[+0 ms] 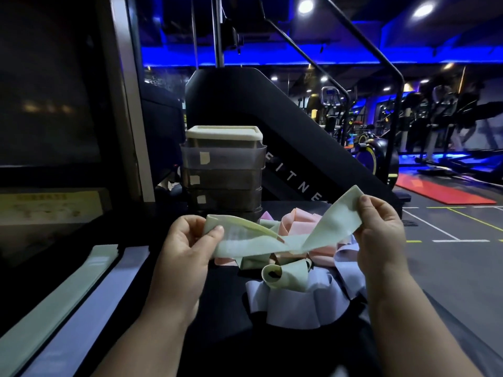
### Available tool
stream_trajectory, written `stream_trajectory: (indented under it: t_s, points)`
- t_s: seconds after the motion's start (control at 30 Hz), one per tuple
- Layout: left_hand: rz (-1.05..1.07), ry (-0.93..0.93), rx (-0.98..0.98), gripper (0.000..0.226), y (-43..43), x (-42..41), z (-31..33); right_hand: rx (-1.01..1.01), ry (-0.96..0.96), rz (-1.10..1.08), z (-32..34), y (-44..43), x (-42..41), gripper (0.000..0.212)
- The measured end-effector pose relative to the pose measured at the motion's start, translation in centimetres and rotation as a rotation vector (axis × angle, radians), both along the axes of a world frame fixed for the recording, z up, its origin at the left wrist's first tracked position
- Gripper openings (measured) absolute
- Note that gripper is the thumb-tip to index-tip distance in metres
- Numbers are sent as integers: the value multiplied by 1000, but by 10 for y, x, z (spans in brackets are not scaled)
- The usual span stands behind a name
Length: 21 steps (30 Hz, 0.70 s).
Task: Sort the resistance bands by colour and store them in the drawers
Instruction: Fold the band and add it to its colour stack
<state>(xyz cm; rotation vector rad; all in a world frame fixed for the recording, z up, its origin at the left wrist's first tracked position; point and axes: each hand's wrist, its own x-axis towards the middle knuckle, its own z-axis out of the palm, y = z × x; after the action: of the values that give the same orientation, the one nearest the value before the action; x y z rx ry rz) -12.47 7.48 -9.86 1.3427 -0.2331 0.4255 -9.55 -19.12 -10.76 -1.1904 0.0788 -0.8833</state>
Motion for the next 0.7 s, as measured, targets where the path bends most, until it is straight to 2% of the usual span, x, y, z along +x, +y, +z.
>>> stream_trajectory:
  t_s: [0.1,0.23,0.43,0.7]
  points:
    - [-33,18,156,8,22,-14,-5,-49,22,-37,-3,7,1,13]
    - [-19,65,324,24,50,-27,-19,-121,4,-55,-7,19,3,10]
    - [10,134,454,29,80,-42,-29,-248,3,-55,-14,33,6,9]
    - [26,160,573,14,109,-56,-33,-261,27,50,-12,58,6,8]
